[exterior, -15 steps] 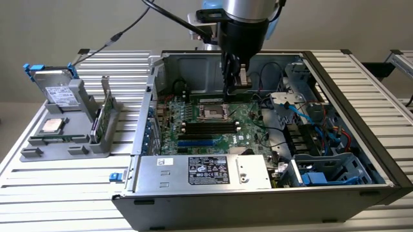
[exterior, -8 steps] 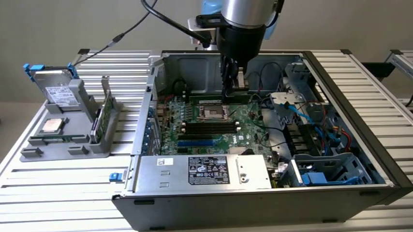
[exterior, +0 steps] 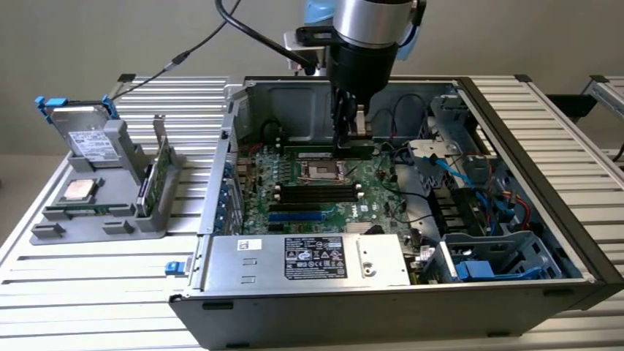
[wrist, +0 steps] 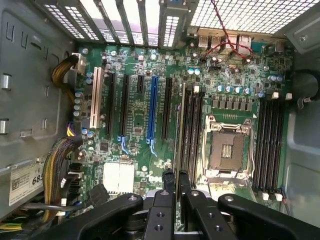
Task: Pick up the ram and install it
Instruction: 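Pick up the ram and move it above insertion slot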
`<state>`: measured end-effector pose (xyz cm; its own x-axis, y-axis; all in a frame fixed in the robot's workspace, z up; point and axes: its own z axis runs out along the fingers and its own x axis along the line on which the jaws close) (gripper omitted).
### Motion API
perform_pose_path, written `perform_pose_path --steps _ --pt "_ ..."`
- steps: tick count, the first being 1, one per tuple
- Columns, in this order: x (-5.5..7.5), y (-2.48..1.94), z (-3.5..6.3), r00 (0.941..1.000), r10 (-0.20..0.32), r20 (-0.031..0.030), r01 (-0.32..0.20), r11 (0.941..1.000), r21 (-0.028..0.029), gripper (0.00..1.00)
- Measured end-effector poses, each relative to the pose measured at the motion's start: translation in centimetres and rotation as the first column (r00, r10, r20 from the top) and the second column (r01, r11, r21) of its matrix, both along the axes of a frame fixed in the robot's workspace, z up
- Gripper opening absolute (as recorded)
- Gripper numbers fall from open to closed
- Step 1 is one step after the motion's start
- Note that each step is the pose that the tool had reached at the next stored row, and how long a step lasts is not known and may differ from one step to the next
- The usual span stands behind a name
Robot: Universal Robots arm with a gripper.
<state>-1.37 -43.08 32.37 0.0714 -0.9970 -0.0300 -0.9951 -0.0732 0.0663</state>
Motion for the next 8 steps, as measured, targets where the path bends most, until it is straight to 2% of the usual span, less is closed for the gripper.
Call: perform_pose_path --steps 8 --pt "0.0 0.73 -0.57 1.0 -0.005 -0.0087 0.005 0.9999 -0.0106 0.13"
